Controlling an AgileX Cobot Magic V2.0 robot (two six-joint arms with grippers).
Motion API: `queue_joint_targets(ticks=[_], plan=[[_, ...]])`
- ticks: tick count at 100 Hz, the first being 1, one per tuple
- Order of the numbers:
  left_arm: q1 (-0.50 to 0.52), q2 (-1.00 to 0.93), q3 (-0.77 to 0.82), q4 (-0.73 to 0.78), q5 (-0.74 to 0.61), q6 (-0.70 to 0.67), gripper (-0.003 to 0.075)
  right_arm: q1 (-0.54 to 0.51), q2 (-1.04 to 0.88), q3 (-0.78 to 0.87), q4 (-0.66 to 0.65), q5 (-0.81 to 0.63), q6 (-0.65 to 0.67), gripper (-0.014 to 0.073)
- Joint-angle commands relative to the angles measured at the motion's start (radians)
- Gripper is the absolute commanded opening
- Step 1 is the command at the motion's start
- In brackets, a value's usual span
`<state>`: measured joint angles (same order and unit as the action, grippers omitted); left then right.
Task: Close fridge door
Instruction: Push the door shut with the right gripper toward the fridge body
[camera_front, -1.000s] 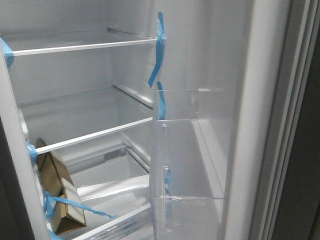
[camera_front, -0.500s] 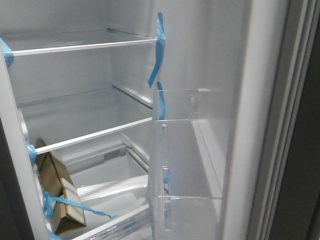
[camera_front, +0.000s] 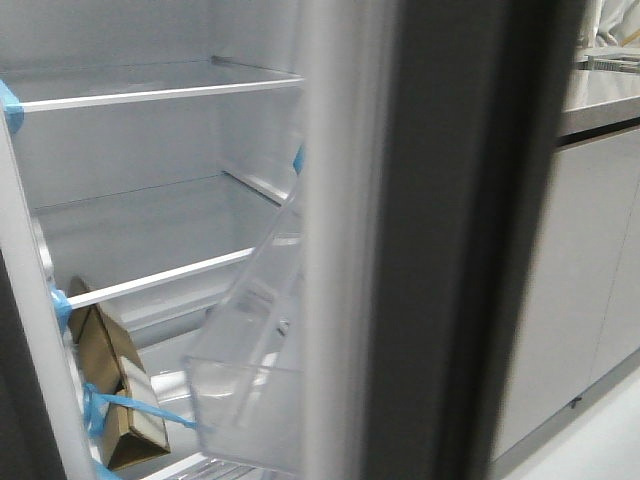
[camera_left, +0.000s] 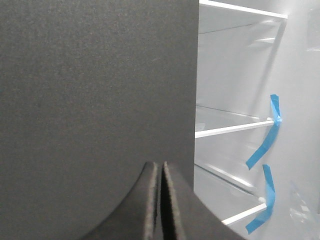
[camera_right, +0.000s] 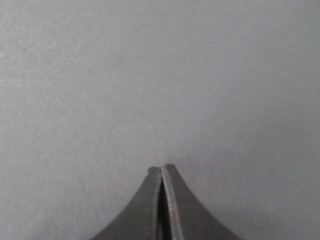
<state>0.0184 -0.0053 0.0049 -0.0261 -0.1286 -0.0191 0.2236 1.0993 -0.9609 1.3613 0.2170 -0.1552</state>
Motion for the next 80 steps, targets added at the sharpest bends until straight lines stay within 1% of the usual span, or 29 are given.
queue_joint_targets(ticks=[1, 15, 33, 50, 62, 80], plan=[[-0.008, -0.011, 0.035, -0.004, -0.073, -0.004, -0.0020, 0.068, 0.034, -0.074, -0.024, -0.043, -0.018, -0.0046], [-0.008, -0.011, 0.035, -0.004, -0.073, -0.004, -0.0020, 0.162, 0.109, -0.132, -0.067, -0.141, -0.018, -0.0046], [-0.008, -0.011, 0.035, -0.004, -0.073, -0.004, -0.0020, 0.220, 0.222, -0.240, -0.129, -0.154, -0.018, -0.0046], [-0.008, -0.011, 0.035, -0.004, -0.073, -0.004, -0.0020, 0.272, 0.329, -0.341, -0.180, -0.199, -0.018, -0.0046], [-0.008, -0.011, 0.035, -0.004, -0.073, -0.004, -0.0020, 0.293, 0.407, -0.425, -0.225, -0.211, -0.018, -0.0046], [-0.008, -0.011, 0.035, -0.004, -0.073, -0.004, -0.0020, 0.302, 0.544, -0.574, -0.241, -0.195, -0.018, -0.0046]])
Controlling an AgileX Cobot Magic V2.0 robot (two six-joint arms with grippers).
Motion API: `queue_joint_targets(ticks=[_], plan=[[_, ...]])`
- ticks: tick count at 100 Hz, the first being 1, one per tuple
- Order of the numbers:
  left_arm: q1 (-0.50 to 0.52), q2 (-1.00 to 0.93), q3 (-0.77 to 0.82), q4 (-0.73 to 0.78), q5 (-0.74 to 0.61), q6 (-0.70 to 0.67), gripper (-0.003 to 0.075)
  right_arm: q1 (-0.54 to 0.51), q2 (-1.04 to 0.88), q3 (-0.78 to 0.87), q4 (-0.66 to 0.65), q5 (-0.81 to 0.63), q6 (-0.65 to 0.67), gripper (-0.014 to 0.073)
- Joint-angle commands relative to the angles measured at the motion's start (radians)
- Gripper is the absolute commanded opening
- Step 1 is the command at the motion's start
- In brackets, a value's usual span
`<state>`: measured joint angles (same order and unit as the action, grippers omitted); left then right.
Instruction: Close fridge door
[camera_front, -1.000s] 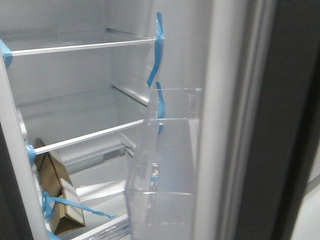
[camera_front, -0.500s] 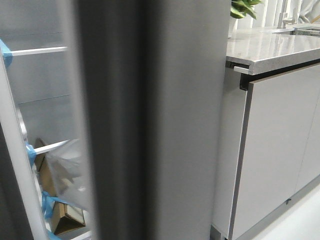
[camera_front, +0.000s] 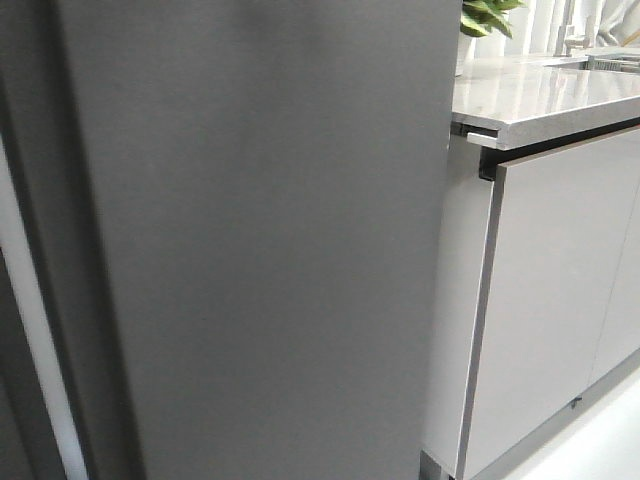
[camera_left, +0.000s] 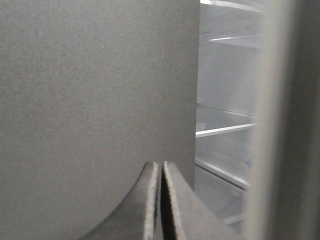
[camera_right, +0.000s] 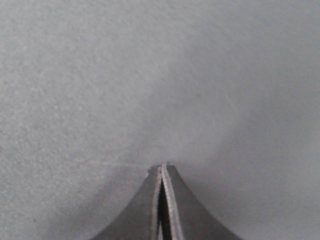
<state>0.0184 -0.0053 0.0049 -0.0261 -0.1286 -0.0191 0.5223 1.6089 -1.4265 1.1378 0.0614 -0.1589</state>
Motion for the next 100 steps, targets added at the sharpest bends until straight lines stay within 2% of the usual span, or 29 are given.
queue_joint_targets(ticks=[1, 18, 41, 54, 79, 89, 100], plan=[[-0.008, -0.011, 0.035, -0.004, -0.073, -0.004, -0.0020, 0.003, 0.040, -0.122, -0.020, -0.038, -0.014, -0.0046], [-0.008, -0.011, 0.035, -0.004, -0.073, -0.004, -0.0020, 0.003, 0.177, -0.286, -0.042, -0.019, -0.014, -0.0046], [-0.008, -0.011, 0.035, -0.004, -0.073, -0.004, -0.0020, 0.003, 0.294, -0.441, -0.085, 0.086, -0.014, -0.0046], [-0.008, -0.011, 0.035, -0.004, -0.073, -0.004, -0.0020, 0.003, 0.297, -0.441, -0.090, 0.093, -0.014, -0.0046], [-0.008, -0.011, 0.035, -0.004, -0.073, -0.004, -0.0020, 0.001, 0.230, -0.422, -0.198, 0.110, -0.014, -0.0046], [-0.008, -0.011, 0.035, -0.004, -0.073, -0.004, -0.0020, -0.013, 0.140, -0.327, -0.224, 0.076, -0.014, -0.0046], [-0.008, -0.011, 0.035, -0.004, -0.073, -0.004, -0.0020, -0.053, 0.016, -0.138, -0.244, 0.024, -0.014, -0.0046]])
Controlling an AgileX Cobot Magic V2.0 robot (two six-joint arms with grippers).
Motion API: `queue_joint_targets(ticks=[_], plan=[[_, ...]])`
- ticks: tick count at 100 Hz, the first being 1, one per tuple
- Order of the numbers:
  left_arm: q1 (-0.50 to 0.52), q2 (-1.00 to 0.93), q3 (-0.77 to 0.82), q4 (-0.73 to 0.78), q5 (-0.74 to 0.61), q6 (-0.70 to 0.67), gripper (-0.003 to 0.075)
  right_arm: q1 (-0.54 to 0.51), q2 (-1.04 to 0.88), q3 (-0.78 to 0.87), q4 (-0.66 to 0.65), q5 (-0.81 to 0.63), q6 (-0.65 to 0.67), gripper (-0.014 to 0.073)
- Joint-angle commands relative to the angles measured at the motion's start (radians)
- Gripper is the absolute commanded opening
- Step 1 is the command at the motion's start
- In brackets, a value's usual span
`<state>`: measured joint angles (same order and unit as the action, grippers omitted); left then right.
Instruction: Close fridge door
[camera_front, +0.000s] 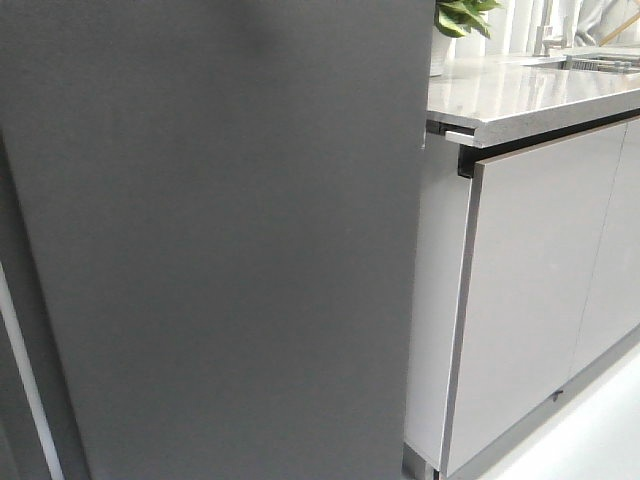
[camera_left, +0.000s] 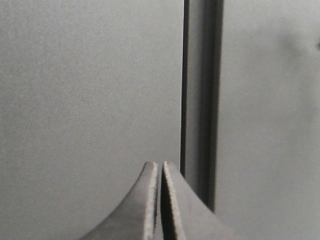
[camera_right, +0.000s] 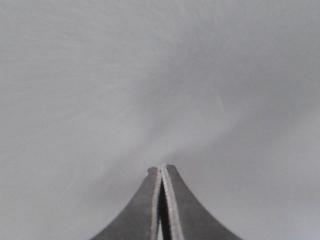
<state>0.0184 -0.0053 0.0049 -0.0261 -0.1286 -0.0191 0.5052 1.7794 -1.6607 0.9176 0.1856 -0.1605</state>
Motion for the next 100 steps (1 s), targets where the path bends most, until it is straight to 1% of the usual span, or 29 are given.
queue_joint_targets(ticks=[1, 17, 36, 52, 71, 78, 90, 100], plan=[[-0.008, -0.011, 0.035, -0.004, -0.073, -0.004, -0.0020, -0.041, -0.173, 0.123, -0.029, -0.112, -0.012, -0.0046], [-0.008, -0.011, 0.035, -0.004, -0.073, -0.004, -0.0020, -0.110, -0.401, 0.402, -0.125, -0.202, -0.012, -0.0046], [-0.008, -0.011, 0.035, -0.004, -0.073, -0.004, -0.0020, -0.226, -0.699, 0.717, -0.232, -0.266, -0.012, -0.0046], [-0.008, -0.011, 0.035, -0.004, -0.073, -0.004, -0.0020, -0.325, -0.955, 0.952, -0.406, -0.276, -0.012, -0.0046], [-0.008, -0.011, 0.035, -0.004, -0.073, -0.004, -0.0020, -0.446, -1.265, 1.221, -0.537, -0.278, -0.012, -0.0046], [-0.008, -0.011, 0.035, -0.004, -0.073, -0.004, -0.0020, -0.469, -1.378, 1.309, -0.597, -0.278, -0.012, -0.0046], [-0.008, -0.011, 0.035, -0.004, -0.073, -0.004, -0.0020, -0.476, -1.531, 1.443, -0.725, -0.278, -0.012, -0.0046], [-0.008, -0.011, 0.035, -0.004, -0.073, -0.004, -0.0020, -0.478, -1.615, 1.532, -0.755, -0.278, -0.012, -0.0046]])
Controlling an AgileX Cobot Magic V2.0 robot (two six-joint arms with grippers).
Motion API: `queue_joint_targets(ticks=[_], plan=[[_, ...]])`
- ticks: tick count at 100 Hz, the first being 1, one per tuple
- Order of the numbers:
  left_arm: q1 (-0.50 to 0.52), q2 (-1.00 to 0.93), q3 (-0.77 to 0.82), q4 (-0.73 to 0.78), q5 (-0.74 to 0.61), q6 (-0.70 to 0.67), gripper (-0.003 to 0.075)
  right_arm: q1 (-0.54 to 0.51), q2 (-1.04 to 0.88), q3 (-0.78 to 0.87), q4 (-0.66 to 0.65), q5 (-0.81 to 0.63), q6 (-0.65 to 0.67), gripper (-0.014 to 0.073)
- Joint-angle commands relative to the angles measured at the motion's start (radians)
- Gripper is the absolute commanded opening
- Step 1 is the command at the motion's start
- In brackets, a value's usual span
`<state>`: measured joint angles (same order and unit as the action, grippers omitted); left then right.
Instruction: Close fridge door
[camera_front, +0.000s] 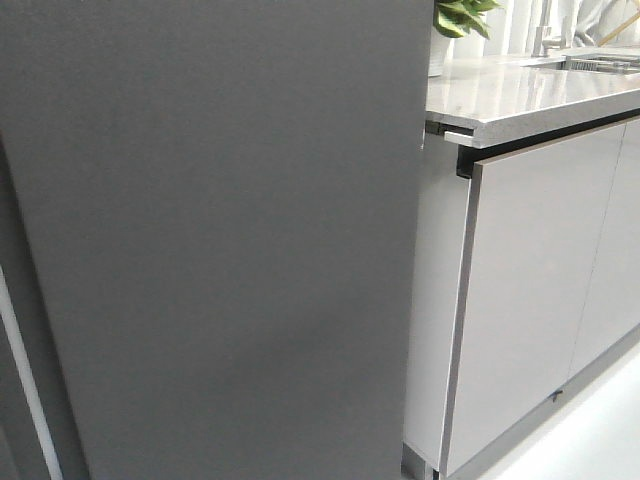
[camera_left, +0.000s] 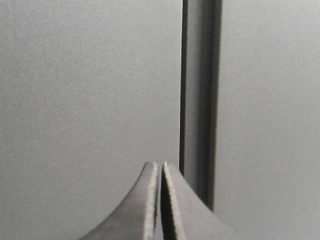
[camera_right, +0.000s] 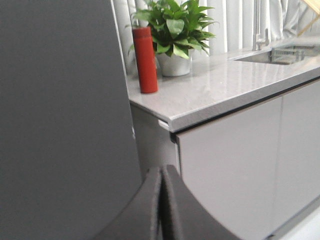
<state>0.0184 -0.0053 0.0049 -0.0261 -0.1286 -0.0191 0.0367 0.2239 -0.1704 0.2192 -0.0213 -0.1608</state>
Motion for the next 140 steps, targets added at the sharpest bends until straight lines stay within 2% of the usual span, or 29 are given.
queue_joint_targets(ticks=[1, 31, 66, 85, 140], plan=[[-0.008, -0.011, 0.035, -0.004, -0.073, -0.004, -0.0020, -0.009, -0.065, 0.047, -0.061, -0.071, -0.012, -0.0046], [-0.008, -0.011, 0.035, -0.004, -0.073, -0.004, -0.0020, -0.024, -0.212, 0.206, -0.068, -0.080, -0.003, -0.0046], [-0.008, -0.011, 0.035, -0.004, -0.073, -0.004, -0.0020, -0.024, -0.254, 0.207, -0.078, -0.063, 0.001, -0.0046], [-0.008, -0.011, 0.035, -0.004, -0.073, -0.004, -0.0020, -0.024, -0.254, 0.207, -0.298, -0.063, 0.190, -0.0046], [-0.008, -0.011, 0.035, -0.004, -0.073, -0.004, -0.0020, -0.024, -0.254, 0.207, -0.282, -0.064, 0.189, -0.0046]])
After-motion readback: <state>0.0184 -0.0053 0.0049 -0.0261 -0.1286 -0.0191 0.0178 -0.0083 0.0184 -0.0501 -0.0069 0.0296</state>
